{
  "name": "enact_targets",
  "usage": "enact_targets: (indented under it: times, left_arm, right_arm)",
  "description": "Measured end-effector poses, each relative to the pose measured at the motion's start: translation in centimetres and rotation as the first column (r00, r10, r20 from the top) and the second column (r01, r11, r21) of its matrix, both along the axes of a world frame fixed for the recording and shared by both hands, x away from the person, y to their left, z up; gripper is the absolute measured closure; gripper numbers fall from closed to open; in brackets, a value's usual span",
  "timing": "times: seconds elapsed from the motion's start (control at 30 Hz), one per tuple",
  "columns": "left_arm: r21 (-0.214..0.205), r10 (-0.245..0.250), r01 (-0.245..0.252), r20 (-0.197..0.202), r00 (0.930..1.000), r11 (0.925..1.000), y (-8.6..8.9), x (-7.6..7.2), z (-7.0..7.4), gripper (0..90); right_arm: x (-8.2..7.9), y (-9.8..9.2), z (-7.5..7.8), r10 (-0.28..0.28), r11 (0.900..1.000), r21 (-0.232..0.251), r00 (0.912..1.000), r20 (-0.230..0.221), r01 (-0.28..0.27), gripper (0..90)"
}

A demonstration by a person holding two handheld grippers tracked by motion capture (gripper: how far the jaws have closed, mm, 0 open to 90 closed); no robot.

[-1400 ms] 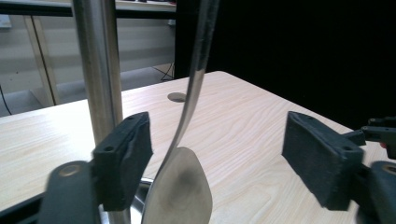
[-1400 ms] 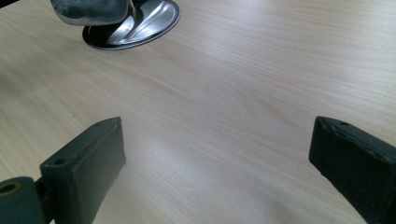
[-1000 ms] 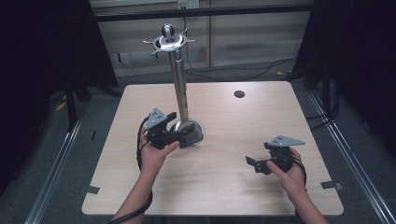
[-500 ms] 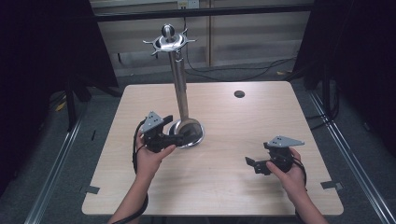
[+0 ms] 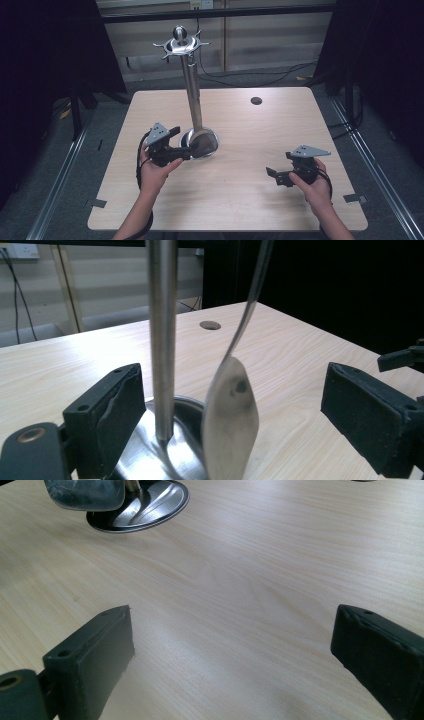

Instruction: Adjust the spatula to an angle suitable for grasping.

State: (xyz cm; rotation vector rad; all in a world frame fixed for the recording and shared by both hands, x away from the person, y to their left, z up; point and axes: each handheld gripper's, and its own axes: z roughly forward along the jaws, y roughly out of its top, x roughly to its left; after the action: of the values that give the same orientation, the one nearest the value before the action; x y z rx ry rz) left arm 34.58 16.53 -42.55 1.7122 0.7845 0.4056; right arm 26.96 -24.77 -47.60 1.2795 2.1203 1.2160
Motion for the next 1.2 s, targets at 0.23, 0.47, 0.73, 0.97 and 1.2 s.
enact_targets:
  times: [0.23, 0.47, 0.73, 0.97, 1.2]
  left_arm:
    - [0.013, 0.009, -0.009, -0.005, 0.9999, 0.9999, 1.1, -0.2, -0.7, 10.2]
    - [0.012, 0.005, -0.004, -0.014, 0.9999, 0.9999, 1.9, -0.4, -1.5, 9.9]
    - [0.037, 0.013, -0.012, -0.029, 0.9995, 0.9992, 2.9, -0.6, -2.1, 9.3]
    - [0.035, 0.02, -0.018, -0.038, 0.9991, 0.9992, 3.6, -0.8, -2.9, 8.1]
    - [0.064, 0.016, -0.013, -0.045, 0.9989, 0.9979, 4.2, -0.7, -3.5, 6.5]
  right_arm:
    - [-0.1, -0.4, 0.1, -0.016, 0.9998, 0.007, 0.9999, 0.001, 0.016, 3.3]
    - [-0.1, -0.7, 0.1, -0.018, 0.9998, 0.005, 0.9998, 0.003, 0.018, 3.3]
    - [0.0, -1.1, 0.1, -0.029, 0.9995, 0.009, 0.9996, 0.002, 0.029, 3.3]
    - [0.0, -1.3, 0.0, -0.029, 0.9996, 0.0, 0.9996, -0.002, 0.029, 3.3]
    - [-0.1, -1.5, 0.0, -0.026, 0.9996, -0.009, 0.9996, -0.008, 0.026, 3.3]
